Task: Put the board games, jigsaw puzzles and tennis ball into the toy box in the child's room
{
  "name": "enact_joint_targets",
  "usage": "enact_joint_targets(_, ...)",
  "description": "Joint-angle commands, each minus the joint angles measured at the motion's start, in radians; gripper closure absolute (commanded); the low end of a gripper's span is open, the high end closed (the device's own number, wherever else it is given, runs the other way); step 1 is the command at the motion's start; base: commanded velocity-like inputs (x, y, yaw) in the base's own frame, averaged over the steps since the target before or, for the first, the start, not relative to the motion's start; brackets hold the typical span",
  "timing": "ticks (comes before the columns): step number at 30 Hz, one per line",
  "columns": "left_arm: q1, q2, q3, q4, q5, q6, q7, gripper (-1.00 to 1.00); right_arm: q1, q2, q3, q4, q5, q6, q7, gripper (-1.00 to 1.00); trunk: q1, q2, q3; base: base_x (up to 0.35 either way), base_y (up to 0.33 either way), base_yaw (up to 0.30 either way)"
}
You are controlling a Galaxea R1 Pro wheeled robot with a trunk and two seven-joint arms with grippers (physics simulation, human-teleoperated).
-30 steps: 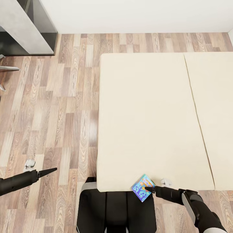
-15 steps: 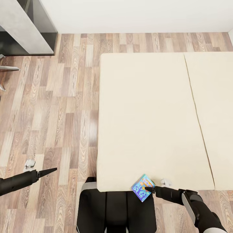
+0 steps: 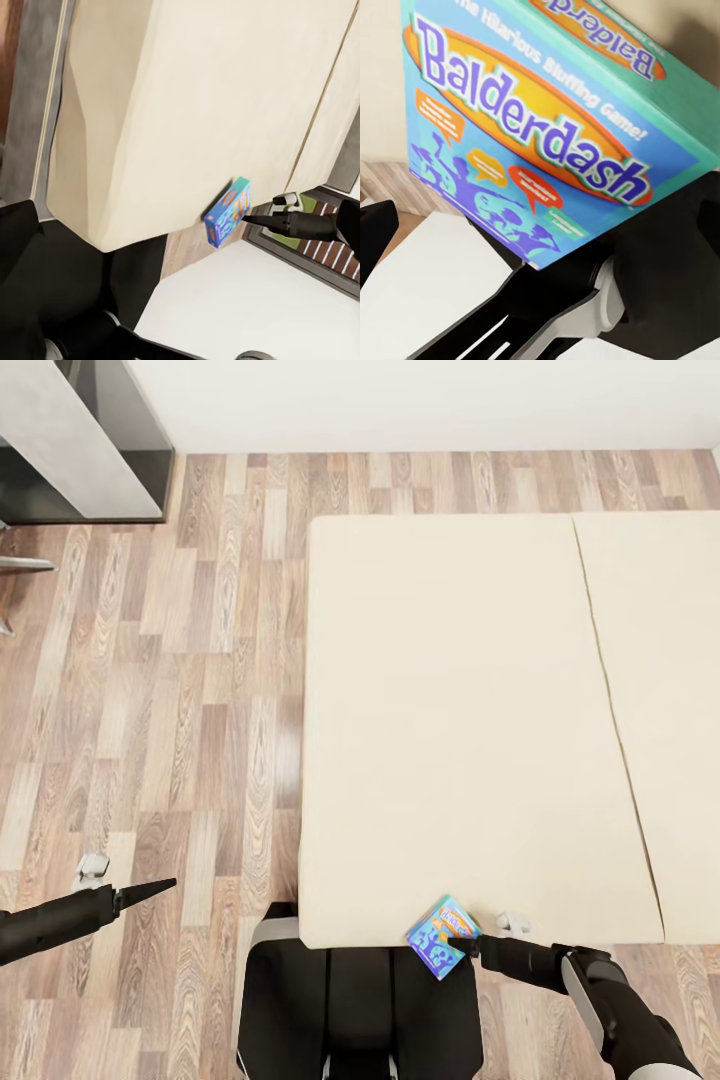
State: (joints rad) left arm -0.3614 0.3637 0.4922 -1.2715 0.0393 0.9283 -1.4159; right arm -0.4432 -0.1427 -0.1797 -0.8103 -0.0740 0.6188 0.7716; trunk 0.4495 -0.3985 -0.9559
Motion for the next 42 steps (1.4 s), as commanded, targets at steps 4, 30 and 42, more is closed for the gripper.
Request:
enact_joint_targets(4, 0.000, 0.000, 0.000, 0.000, 0.001, 0.011, -0.003, -1.00, 0.000, 0.000, -0.001, -0.001, -0.008, 0.009, 0.000, -1.00, 0.001, -0.002, -0.003, 0.000, 0.000, 0.000)
enact_joint_targets(30, 0.000, 0.001, 0.000, 0.000, 0.002, 0.011, -0.003, -1.00, -0.012, 0.000, -0.001, -0.008, -0.009, 0.009, 0.000, -1.00, 0.001, -0.002, -0.005, 0.000, 0.000, 0.000)
enact_joint_targets(42, 0.000, 0.000, 0.000, 0.000, 0.002, 0.011, -0.003, -1.00, -0.030, 0.001, -0.001, -0.008, -0.009, 0.009, -0.001, -1.00, 0.001, -0.002, -0.005, 0.000, 0.000, 0.000)
